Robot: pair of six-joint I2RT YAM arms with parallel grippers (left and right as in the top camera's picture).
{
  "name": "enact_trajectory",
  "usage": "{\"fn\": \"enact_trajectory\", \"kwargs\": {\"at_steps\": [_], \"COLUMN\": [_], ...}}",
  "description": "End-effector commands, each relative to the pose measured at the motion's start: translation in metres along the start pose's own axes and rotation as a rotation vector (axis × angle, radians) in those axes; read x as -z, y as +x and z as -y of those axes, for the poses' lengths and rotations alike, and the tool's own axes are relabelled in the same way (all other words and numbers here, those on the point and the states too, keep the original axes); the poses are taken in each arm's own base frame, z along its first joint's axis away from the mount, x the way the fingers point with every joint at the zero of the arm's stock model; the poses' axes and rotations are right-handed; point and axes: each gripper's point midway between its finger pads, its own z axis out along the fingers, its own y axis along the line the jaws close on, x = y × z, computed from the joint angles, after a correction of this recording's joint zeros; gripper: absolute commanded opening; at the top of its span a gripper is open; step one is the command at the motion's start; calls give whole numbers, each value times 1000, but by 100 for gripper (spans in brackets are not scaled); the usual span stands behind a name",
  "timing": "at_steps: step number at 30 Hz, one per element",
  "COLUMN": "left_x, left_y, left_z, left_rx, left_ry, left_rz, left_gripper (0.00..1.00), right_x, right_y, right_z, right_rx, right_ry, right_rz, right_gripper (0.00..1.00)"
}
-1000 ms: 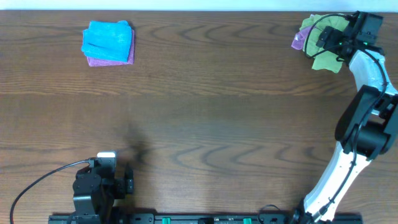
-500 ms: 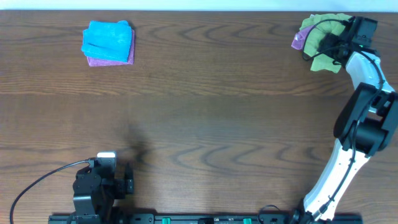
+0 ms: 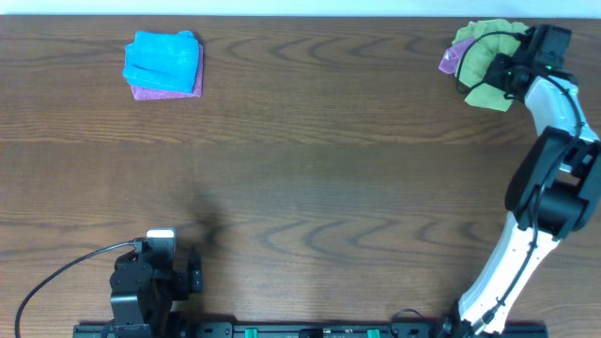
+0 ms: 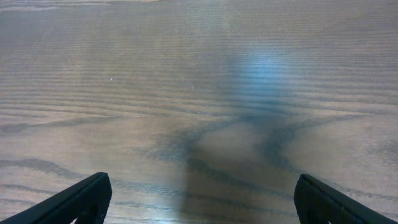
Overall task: Fold the cloth
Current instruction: 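Reach the right gripper to the green cloth and grasp it, then lift the green cloth and drop it at table center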
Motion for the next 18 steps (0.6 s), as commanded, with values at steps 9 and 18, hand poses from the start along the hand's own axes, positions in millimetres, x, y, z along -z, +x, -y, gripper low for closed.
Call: {"fn": "enact_trajectory", "kwargs": {"at_steps": [9,18], "left_x": [0,0], "left_y": [2,2], "left_z": [-2,-2], "left_rx": [-20,-20], "left_ry": [-14,-14], "left_rz": [-4,-4], "left_gripper": [95,95], "right_x": [155,258], "right_y": [-72,-30], "right_z": [-54,-119], "right_rx": [174,344], "right_ry": [-46,-122], "right_rz": [188,115], "right_gripper": [1,1]}}
